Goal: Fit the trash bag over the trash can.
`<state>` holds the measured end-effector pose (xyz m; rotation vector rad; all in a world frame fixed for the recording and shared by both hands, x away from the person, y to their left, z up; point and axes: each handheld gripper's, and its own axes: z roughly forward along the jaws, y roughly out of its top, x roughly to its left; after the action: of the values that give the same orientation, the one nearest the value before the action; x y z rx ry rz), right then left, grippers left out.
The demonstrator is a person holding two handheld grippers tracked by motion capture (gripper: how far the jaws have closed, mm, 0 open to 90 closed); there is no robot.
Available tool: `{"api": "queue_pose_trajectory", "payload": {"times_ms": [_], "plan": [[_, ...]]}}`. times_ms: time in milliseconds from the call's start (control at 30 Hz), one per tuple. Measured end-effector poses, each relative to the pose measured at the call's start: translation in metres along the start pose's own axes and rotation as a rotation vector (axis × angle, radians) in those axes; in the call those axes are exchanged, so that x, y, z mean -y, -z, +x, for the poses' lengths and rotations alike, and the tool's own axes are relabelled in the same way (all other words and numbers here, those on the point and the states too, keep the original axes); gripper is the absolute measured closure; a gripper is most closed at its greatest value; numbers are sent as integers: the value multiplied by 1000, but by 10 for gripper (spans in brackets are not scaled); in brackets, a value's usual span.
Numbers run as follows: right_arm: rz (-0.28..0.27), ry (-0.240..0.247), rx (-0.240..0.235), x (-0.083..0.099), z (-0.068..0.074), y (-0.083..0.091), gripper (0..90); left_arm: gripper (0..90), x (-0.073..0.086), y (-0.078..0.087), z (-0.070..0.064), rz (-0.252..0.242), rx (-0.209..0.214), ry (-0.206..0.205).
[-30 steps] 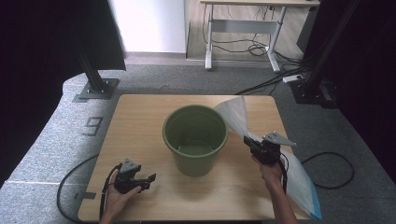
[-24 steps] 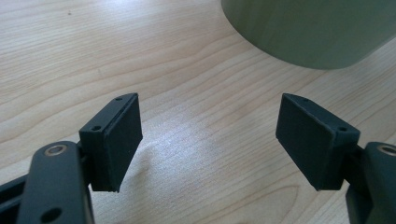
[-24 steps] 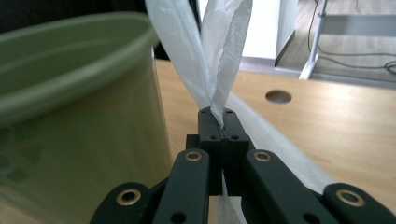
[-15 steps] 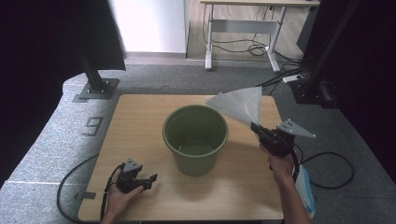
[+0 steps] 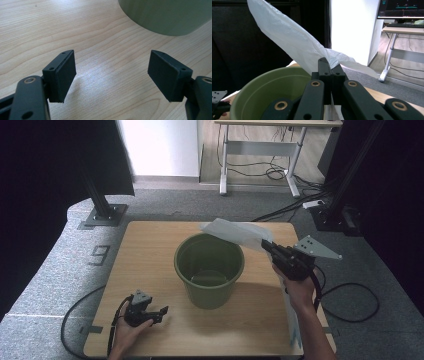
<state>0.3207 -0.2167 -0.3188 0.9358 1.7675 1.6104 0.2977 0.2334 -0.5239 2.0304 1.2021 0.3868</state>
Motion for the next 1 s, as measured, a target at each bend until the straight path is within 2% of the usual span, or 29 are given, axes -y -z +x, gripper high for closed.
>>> {"api": "queue_pose_trajectory", "payload": {"times_ms": [200, 367, 433, 700, 1000], "plan": [[4, 7, -44, -4, 12, -9, 885, 224, 0, 0, 0, 0, 1, 1], [41, 25, -96, 2, 26, -20, 885, 225, 0, 0, 0, 1, 4, -1], [60, 41, -110, 7, 31, -25, 885, 225, 0, 0, 0, 3, 3, -2], [173, 37, -181, 43, 43, -46, 884, 225, 0, 0, 0, 5, 2, -6], [212, 10, -217, 62, 45, -53, 883, 224, 1, -1, -1, 7, 2, -9]]}}
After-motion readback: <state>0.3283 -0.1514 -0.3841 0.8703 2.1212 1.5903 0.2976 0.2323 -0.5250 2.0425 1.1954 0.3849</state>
